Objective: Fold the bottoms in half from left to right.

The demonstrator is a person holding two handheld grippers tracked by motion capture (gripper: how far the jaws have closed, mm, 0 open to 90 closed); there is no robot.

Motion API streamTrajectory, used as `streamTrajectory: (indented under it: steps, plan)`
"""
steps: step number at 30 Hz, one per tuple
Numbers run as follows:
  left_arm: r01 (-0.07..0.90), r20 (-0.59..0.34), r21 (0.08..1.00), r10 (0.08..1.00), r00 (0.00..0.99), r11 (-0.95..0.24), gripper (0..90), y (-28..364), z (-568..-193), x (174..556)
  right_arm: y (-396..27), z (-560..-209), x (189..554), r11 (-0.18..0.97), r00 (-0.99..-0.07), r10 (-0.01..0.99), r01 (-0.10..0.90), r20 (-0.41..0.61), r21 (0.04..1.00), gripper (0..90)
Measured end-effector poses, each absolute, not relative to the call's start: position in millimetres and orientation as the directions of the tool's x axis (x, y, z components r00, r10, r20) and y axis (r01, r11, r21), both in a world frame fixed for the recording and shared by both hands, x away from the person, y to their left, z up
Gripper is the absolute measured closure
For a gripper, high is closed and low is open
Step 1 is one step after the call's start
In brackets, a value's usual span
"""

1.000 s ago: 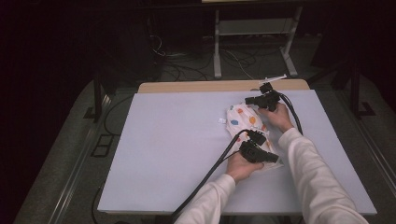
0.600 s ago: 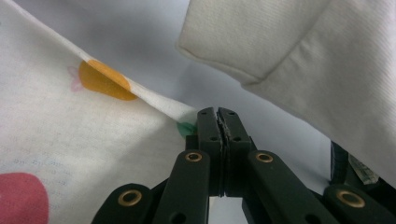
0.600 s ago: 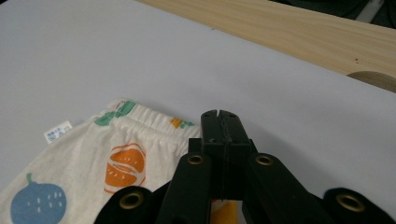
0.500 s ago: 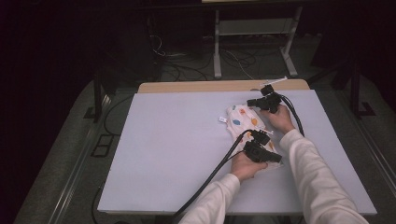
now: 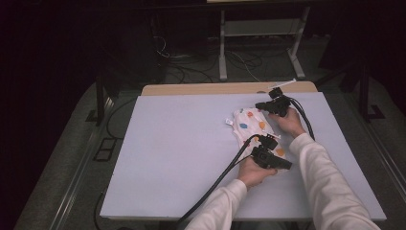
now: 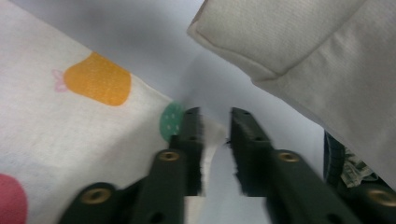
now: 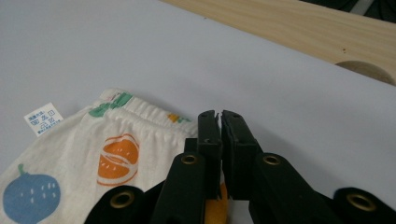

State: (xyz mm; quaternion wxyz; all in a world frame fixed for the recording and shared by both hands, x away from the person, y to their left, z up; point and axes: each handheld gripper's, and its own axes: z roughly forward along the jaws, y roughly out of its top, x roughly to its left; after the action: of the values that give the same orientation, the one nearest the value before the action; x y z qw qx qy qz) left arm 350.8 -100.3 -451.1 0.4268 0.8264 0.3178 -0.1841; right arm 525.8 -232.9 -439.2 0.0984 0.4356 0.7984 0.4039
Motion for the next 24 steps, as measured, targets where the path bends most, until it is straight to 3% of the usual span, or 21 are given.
streamTrajectory:
  steps: [4,15,20,24]
  plan:
    - [0.679,-0.568,0.606,0.372,0.734,-0.415,52.7,-100,-447,349,-236,-433,522,0.29,-0.594,0.784,0.606,0.179,0.74,71.7]
    - [0.648,-0.546,0.649,0.348,0.762,-0.4,28.3,-93,-433,347,-246,-417,515,0.242,-0.552,0.814,0.604,0.18,0.76,39.5]
    - [0.632,-0.523,0.666,0.356,0.774,-0.396,15.4,-88,-427,348,-249,-410,511,0.262,-0.584,0.788,0.603,0.194,0.753,23.8]
    - [0.623,-0.512,0.678,0.358,0.781,-0.389,7.0,-84,-423,349,-251,-406,508,0.256,-0.605,0.762,0.609,0.231,0.751,16.1]
